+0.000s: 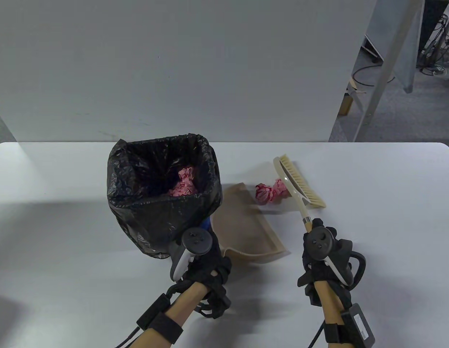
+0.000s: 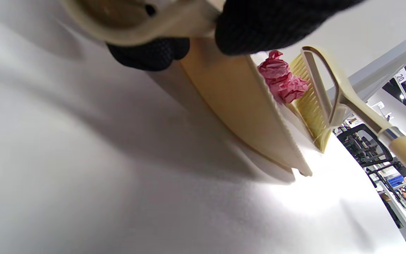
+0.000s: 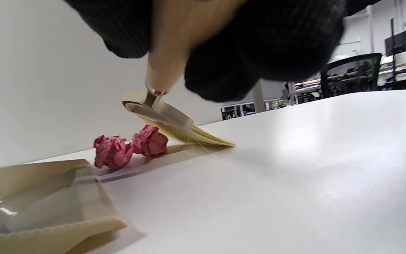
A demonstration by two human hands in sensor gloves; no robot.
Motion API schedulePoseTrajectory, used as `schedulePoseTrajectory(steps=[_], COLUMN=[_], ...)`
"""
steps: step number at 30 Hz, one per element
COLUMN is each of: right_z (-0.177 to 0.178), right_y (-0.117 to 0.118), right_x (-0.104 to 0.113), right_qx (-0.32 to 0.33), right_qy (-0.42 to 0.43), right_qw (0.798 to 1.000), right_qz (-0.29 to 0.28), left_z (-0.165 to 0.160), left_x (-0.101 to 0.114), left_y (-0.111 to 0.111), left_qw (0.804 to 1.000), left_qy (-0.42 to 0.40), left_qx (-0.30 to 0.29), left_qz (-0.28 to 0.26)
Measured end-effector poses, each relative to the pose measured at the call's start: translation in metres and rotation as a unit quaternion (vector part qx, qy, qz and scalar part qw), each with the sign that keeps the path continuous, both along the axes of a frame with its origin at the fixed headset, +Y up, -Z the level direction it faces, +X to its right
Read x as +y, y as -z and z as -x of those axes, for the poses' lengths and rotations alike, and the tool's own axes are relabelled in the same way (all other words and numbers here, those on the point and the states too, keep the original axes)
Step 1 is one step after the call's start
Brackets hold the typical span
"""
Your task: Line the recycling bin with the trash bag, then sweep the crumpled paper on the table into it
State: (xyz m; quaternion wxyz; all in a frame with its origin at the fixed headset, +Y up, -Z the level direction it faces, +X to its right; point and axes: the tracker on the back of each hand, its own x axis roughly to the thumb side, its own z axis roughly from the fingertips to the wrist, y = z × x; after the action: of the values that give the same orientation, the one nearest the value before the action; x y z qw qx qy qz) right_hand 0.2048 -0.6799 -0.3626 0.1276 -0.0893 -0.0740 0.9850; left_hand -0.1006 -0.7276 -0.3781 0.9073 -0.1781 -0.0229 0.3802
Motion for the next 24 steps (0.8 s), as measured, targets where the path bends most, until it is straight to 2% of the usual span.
schedulePoseTrajectory(steps=[8, 16, 24], right_z=[0.001, 0.011, 0.006], right_y=[-0.008, -0.013, -0.014], right_x=[0.010, 0.016, 0.018], right_qx=[0.042, 0.085, 0.122], right_qy=[0.054, 0.069, 0.193], right_qw=[0.997, 0.993, 0.972], right_qz=[0.022, 0.038, 0.056], left_z=[-0.001, 0.000, 0.001], left_x=[0.000, 0.000, 0.000], left_y=[0.000, 0.000, 0.001], left_qw=[1.000, 1.000, 1.000], left_qy=[0.005, 0.000, -0.005], left_qx=[-0.007, -0.010, -0.013], left_qz=[0.000, 0.001, 0.003])
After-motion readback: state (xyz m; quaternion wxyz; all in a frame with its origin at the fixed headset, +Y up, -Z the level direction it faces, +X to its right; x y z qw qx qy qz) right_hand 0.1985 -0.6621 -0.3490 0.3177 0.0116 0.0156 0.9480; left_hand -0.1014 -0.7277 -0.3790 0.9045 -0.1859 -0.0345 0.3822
